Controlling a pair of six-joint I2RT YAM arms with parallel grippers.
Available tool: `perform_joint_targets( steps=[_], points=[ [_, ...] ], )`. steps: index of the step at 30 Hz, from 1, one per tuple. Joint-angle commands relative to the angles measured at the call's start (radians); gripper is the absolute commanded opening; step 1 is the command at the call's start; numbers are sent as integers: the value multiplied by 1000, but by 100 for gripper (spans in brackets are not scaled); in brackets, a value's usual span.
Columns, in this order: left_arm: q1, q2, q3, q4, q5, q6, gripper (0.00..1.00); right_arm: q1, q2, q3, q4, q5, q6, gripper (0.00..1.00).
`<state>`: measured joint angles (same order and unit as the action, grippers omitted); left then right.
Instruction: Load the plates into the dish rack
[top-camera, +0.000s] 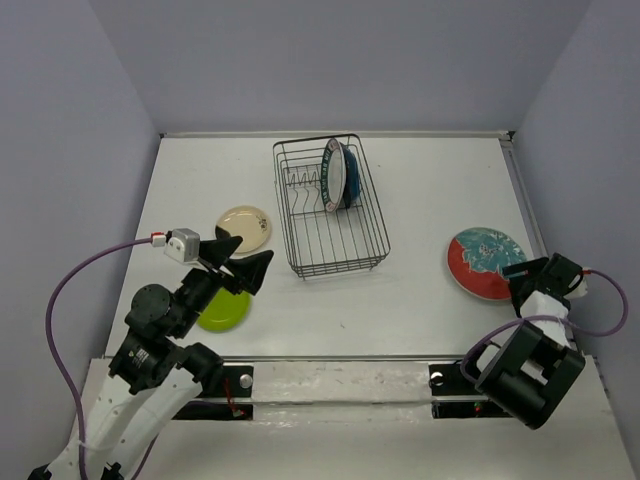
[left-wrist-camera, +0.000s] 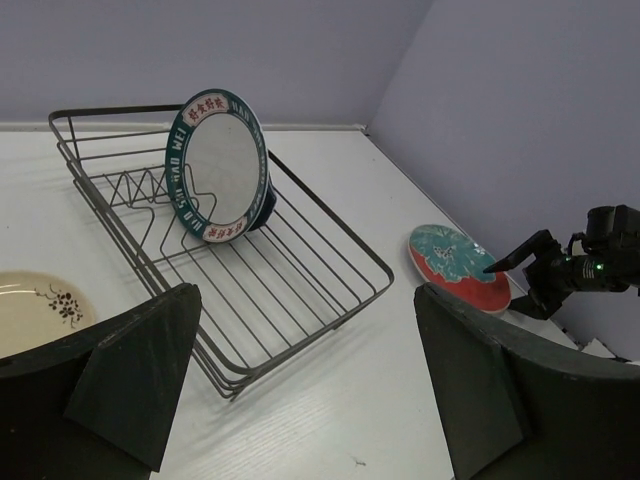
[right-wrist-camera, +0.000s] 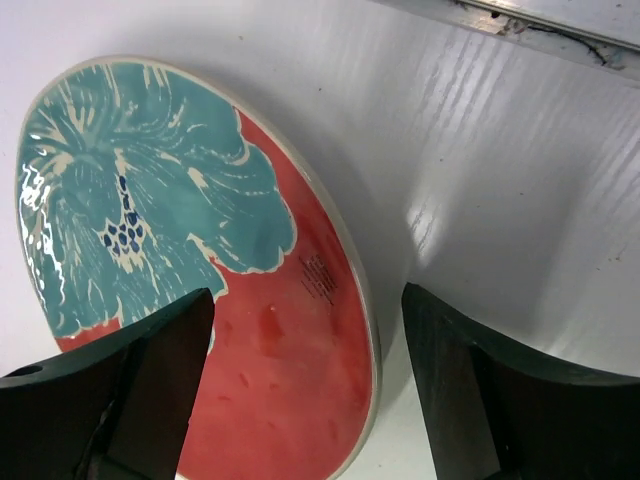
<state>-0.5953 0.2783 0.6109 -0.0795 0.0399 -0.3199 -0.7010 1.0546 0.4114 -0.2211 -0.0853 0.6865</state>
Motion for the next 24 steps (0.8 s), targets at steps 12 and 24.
perform_joint_targets(
  steps=[12,24],
  points=[
    [11,32,32,37,-11,8,99,-6,274,-163,489,-435,100,26],
    [54,97,32,46,3,13,99,38,32,-191,582,-462,169,7]
  ],
)
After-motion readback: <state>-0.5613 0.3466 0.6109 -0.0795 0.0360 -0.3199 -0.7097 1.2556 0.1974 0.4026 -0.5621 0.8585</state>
